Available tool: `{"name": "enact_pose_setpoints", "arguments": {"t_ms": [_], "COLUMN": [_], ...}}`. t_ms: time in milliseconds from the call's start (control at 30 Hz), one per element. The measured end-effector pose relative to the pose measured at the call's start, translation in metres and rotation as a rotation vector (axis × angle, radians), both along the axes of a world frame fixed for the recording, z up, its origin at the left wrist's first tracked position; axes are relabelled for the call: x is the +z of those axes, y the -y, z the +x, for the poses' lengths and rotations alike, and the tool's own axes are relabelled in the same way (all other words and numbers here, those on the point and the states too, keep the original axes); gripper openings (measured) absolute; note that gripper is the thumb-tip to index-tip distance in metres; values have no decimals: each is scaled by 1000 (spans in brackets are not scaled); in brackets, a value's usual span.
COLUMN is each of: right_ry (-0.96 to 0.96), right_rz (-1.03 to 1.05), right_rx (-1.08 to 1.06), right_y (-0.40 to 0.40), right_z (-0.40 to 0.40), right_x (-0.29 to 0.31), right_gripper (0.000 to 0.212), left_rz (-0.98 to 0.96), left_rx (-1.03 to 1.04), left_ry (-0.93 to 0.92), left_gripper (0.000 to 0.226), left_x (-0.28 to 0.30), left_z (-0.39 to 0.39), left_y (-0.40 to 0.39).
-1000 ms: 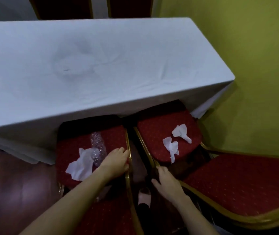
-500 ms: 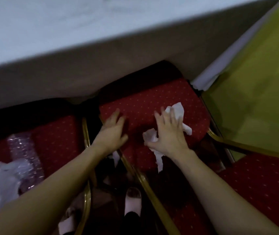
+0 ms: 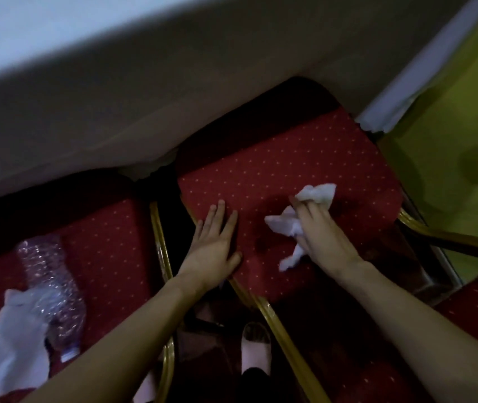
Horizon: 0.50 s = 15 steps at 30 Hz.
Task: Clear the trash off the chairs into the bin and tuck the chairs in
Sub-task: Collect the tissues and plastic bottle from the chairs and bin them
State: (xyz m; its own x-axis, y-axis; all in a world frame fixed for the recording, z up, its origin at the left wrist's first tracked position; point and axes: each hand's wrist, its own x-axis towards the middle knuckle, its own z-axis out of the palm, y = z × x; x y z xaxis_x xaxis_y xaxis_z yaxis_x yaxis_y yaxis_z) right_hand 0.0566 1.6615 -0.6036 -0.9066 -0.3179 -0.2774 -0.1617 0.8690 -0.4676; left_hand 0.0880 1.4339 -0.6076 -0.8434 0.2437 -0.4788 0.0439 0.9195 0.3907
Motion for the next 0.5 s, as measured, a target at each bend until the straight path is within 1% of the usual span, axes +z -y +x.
{"name": "enact_pose_setpoints", "arguments": {"t_ms": [100, 133, 200, 267, 300, 333, 367, 400, 433, 500], "right_ry": [88, 92, 97, 162, 167, 212, 277, 297, 266, 203], "right_rz": [-83, -106, -119, -201, -153, -120, -37, 74, 127, 172], "right_rx": [-124, -140, -175, -202, -132, -45, 64, 161, 224, 372], "right_y": [0, 4, 17, 40, 55, 72, 90, 108, 131, 176], "right_z": [-11, -11, -6, 8, 16, 24, 31, 37, 43, 58], "right_x": [6, 6, 8, 19, 24, 29, 32, 32, 30, 33], "right_gripper": [30, 24, 22, 17, 17, 18, 20, 27, 32, 34], "left_rz": [50, 80, 121, 110, 91, 66, 35, 5, -24, -28], "left_rx": [-6, 8, 40, 56, 79, 105, 124, 132, 146, 224], "left_ry": [-8, -3, 12, 13, 18, 10, -9, -35, -67, -161], "left_gripper": [77, 75, 69, 65, 63, 60, 57, 53, 49, 43], "left_x": [-1, -1, 4, 15, 23, 30, 36, 40, 45, 56], "left_z": [7, 9, 18, 34, 46, 59, 72, 84, 98, 124], "left_y": [2, 4, 13, 26, 36, 49, 66, 82, 106, 155]}}
